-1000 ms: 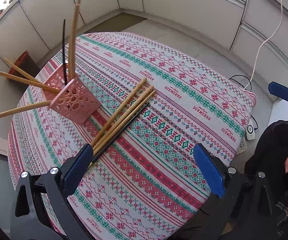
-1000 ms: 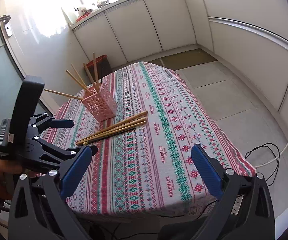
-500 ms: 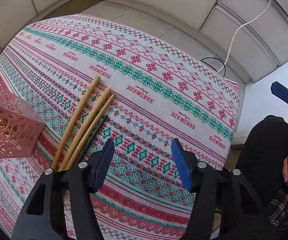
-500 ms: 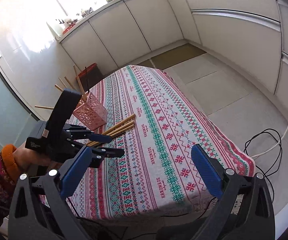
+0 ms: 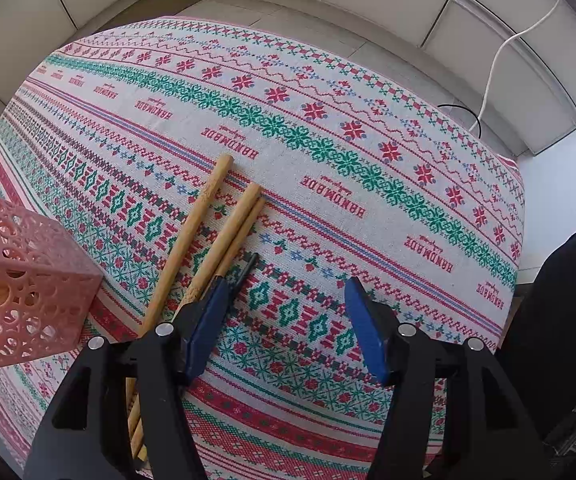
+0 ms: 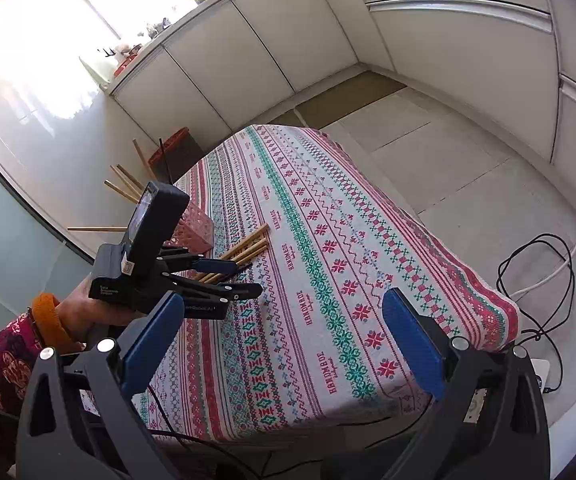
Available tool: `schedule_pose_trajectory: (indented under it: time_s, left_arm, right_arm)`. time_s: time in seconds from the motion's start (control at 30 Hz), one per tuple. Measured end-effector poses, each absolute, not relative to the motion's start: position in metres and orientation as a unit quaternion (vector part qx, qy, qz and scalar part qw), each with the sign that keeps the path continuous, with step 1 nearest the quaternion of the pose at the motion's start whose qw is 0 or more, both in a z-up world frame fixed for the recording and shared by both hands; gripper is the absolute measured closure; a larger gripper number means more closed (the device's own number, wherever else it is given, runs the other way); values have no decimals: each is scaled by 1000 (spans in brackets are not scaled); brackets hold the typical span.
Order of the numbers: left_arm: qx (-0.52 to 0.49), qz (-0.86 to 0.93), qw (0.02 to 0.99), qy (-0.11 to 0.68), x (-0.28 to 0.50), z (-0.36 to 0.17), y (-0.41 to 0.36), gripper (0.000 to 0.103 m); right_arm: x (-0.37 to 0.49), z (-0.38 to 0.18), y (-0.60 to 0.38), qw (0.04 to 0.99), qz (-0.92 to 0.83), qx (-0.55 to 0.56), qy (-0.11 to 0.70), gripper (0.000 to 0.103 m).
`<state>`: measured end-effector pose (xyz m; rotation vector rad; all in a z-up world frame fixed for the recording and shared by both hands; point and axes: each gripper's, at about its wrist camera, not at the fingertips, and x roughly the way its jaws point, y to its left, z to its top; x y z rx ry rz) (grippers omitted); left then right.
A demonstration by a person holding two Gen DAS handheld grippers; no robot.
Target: Organize utensils
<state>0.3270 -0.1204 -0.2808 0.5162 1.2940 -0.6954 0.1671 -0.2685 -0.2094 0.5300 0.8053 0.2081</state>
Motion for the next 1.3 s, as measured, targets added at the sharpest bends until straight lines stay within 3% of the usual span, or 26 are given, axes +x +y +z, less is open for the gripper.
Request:
schedule_pose_trajectory:
  time_s: [0.37, 0.47, 0.5, 0.8, 1.1, 1.17, 1.23, 1.3]
  left_arm:
    - [273, -298, 707, 581, 317, -289, -131, 50]
    - [274, -289, 708, 584, 314, -284, -129, 75]
    - [275, -284, 708, 586, 314, -283, -128, 88]
    - [256, -254, 743, 564, 283, -276, -113, 100]
    - [80, -199, 855, 472, 206, -203, 4, 100]
    - [41, -187, 875, 445, 193, -183, 32, 100]
    - [16, -181, 893, 412, 180, -164, 49, 100]
    - [7, -178, 904, 388, 174, -150, 60, 100]
  right_arm:
    - [171, -213, -269, 874, 90, 263, 398, 6]
    - [171, -214, -270, 873, 88, 267, 399, 6]
    - [172, -215, -270, 872, 87, 268, 399, 6]
    - [177, -220, -264, 871, 63, 252, 417, 7]
    - [239, -244, -210, 840, 2, 236, 488, 7]
    - [262, -257, -199, 811, -10, 292, 506, 11]
    - [283, -273, -189, 782, -26, 326, 531, 36]
    - [300, -288, -181, 759, -47, 345, 550, 48]
